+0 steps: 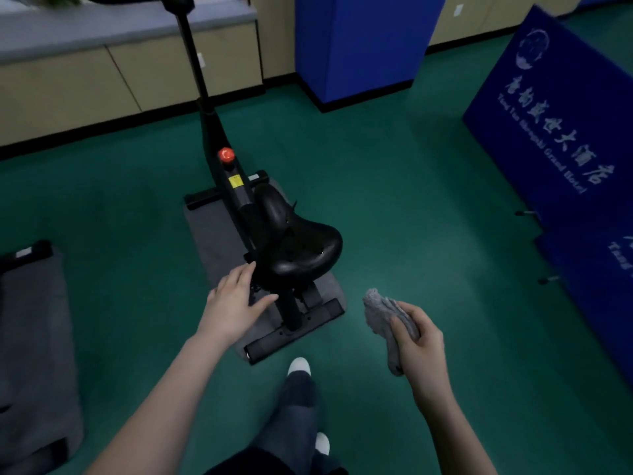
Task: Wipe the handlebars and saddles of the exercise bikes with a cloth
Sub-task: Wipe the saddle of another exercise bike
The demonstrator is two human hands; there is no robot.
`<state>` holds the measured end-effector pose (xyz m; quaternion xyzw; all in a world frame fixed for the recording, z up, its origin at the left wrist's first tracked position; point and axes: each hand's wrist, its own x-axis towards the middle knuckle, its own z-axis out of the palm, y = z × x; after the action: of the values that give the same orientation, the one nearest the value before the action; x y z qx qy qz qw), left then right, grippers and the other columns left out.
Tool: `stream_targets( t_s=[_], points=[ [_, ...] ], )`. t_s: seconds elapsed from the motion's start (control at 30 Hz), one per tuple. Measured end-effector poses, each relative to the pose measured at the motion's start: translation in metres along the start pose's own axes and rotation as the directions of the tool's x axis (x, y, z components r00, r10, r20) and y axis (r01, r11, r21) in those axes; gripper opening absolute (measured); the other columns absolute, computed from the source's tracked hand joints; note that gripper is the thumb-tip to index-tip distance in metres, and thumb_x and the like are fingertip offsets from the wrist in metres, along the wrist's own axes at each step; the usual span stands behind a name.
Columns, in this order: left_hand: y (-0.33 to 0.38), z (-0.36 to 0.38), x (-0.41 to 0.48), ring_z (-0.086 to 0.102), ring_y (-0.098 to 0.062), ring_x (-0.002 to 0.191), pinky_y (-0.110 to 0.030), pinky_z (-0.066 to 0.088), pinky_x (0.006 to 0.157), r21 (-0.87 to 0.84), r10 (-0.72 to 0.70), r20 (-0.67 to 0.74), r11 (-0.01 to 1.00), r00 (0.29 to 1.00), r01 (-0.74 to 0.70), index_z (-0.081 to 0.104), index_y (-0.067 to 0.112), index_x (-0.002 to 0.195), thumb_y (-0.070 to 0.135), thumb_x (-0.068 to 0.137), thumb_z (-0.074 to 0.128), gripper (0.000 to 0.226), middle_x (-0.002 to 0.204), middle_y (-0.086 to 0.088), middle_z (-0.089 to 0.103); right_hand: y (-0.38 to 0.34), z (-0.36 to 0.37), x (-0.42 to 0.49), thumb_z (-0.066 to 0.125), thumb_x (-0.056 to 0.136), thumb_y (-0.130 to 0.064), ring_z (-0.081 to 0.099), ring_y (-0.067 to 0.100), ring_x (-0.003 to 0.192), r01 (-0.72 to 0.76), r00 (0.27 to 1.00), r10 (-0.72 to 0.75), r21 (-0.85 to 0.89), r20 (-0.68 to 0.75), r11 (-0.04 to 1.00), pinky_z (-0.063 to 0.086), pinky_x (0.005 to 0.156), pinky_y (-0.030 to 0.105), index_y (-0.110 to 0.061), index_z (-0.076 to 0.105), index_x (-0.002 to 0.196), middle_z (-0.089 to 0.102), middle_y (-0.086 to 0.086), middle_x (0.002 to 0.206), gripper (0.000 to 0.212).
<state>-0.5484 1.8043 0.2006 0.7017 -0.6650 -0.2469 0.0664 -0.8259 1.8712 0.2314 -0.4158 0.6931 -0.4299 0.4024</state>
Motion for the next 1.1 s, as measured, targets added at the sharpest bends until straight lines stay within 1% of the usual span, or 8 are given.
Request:
stream_targets(
  t_s=[0.1, 0.27, 0.37, 0.5, 0.77, 0.93, 1.0, 1.1],
  points=[
    [0.001, -0.002, 0.023, 0.027, -0.022, 0.14, -0.044, 0.026, 0.112, -0.038, -0.029, -0.002, 0.999, 1.0, 0.028, 0.021, 0.018, 0.151, 0.057, 0.09, 0.047, 0.077, 0.154, -0.001, 0.027, -0.014, 0.016, 0.033, 0.058, 0.091, -0.006, 0.062, -0.006, 0.078, 0.045, 0.998, -0.044, -0.025, 0.051, 0.999, 0.046, 0.066, 0.007, -0.034, 0.062, 0.089, 0.068, -0.013, 0.088, 0.029],
    [-0.001, -0.006, 0.055, 0.027, -0.021, 0.139, -0.044, 0.027, 0.112, -0.124, -0.082, 0.012, 0.989, 0.997, 0.083, 0.021, 0.019, 0.151, 0.056, 0.091, 0.045, 0.074, 0.154, -0.001, 0.027, -0.035, 0.047, 0.083, 0.056, 0.092, -0.006, 0.059, -0.007, 0.061, 0.078, 0.987, -0.071, -0.041, 0.142, 0.996, 0.045, 0.053, 0.005, -0.028, 0.061, 0.095, 0.065, -0.017, 0.08, 0.023],
    [-0.005, -0.006, 0.067, 0.028, -0.021, 0.138, -0.042, 0.027, 0.112, -0.17, -0.112, 0.018, 0.979, 0.994, 0.114, 0.024, 0.019, 0.15, 0.053, 0.092, 0.045, 0.07, 0.152, 0.0, 0.03, -0.043, 0.064, 0.109, 0.056, 0.092, -0.008, 0.061, -0.005, 0.08, 0.105, 0.977, -0.086, -0.09, 0.195, 0.99, 0.045, 0.067, 0.004, -0.021, 0.063, 0.104, 0.065, -0.017, 0.091, 0.019],
    [-0.005, -0.006, 0.074, 0.03, -0.02, 0.138, -0.041, 0.027, 0.113, -0.215, -0.13, 0.023, 0.968, 0.991, 0.132, 0.029, 0.017, 0.148, 0.049, 0.094, 0.047, 0.065, 0.15, 0.0, 0.033, -0.052, 0.084, 0.128, 0.056, 0.092, -0.006, 0.06, -0.011, 0.08, 0.122, 0.967, -0.101, -0.077, 0.233, 0.99, 0.043, 0.069, 0.004, -0.021, 0.062, 0.102, 0.065, -0.016, 0.091, 0.02],
    [0.003, -0.002, 0.084, 0.036, -0.02, 0.133, -0.04, 0.031, 0.111, -0.301, -0.189, -0.005, 0.937, 0.982, 0.179, 0.035, 0.018, 0.146, 0.044, 0.094, 0.049, 0.06, 0.148, 0.002, 0.037, -0.076, 0.12, 0.173, 0.056, 0.091, -0.005, 0.059, -0.012, 0.091, 0.228, 0.928, -0.192, -0.078, 0.32, 0.971, 0.043, 0.081, 0.005, -0.019, 0.064, 0.105, 0.066, -0.015, 0.096, 0.021],
    [0.01, 0.006, 0.083, 0.036, -0.017, 0.134, -0.035, 0.028, 0.112, -0.37, -0.247, -0.053, 0.905, 0.968, 0.211, 0.038, 0.021, 0.144, 0.044, 0.094, 0.05, 0.056, 0.144, 0.004, 0.042, -0.09, 0.142, 0.2, 0.055, 0.092, -0.004, 0.059, -0.006, 0.097, 0.319, 0.872, -0.273, -0.048, 0.407, 0.947, 0.042, 0.085, 0.006, -0.014, 0.063, 0.111, 0.065, -0.007, 0.105, 0.023],
    [0.014, 0.01, 0.081, 0.037, -0.017, 0.133, -0.035, 0.029, 0.112, -0.404, -0.288, -0.077, 0.884, 0.954, 0.234, 0.041, 0.021, 0.142, 0.043, 0.094, 0.051, 0.054, 0.142, 0.003, 0.044, -0.094, 0.148, 0.211, 0.054, 0.093, -0.005, 0.059, 0.001, 0.102, 0.358, 0.84, -0.31, -0.024, 0.446, 0.934, 0.043, 0.089, 0.01, -0.013, 0.062, 0.114, 0.065, -0.002, 0.11, 0.024],
    [0.02, 0.018, 0.077, 0.038, -0.016, 0.132, -0.036, 0.029, 0.113, -0.428, -0.358, -0.094, 0.857, 0.929, 0.287, 0.043, 0.017, 0.141, 0.043, 0.093, 0.05, 0.055, 0.141, 0.002, 0.046, -0.097, 0.156, 0.226, 0.053, 0.093, -0.002, 0.057, 0.003, 0.104, 0.463, 0.777, -0.4, -0.009, 0.486, 0.887, 0.041, 0.093, 0.011, -0.012, 0.062, 0.114, 0.063, -0.001, 0.112, 0.025]
  ],
)
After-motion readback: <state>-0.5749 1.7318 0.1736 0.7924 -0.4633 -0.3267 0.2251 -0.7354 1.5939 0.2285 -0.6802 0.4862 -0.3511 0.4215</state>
